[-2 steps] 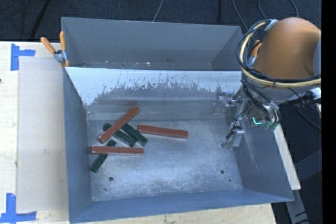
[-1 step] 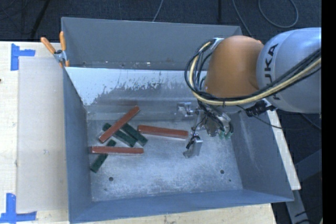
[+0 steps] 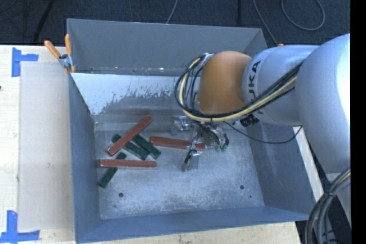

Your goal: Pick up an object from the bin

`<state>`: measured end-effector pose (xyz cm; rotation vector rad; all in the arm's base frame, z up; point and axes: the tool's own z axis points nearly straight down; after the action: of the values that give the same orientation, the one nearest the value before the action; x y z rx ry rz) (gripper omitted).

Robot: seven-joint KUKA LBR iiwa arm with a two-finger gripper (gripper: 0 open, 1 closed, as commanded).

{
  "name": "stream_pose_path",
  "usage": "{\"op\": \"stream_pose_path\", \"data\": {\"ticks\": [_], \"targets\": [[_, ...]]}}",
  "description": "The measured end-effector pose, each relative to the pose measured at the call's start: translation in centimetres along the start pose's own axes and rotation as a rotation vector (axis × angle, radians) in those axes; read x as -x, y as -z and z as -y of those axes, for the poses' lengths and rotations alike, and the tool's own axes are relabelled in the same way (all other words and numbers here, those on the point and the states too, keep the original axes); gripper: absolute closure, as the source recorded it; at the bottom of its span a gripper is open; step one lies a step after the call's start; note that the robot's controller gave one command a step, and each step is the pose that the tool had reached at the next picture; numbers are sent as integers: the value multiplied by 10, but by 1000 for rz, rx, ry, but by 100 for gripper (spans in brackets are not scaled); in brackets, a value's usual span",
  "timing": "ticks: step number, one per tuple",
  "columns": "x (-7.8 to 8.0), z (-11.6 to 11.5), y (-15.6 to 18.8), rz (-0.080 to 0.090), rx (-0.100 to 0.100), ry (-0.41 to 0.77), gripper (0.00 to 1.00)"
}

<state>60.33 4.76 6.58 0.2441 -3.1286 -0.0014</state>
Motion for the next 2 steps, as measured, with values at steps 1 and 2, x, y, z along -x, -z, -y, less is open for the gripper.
{"op": "stream_pose_path", "data": {"ticks": [1, 2], "targets": [[1, 1, 5, 4, -1, 0, 100], [-64, 13, 138, 10, -2, 1, 100]]}}
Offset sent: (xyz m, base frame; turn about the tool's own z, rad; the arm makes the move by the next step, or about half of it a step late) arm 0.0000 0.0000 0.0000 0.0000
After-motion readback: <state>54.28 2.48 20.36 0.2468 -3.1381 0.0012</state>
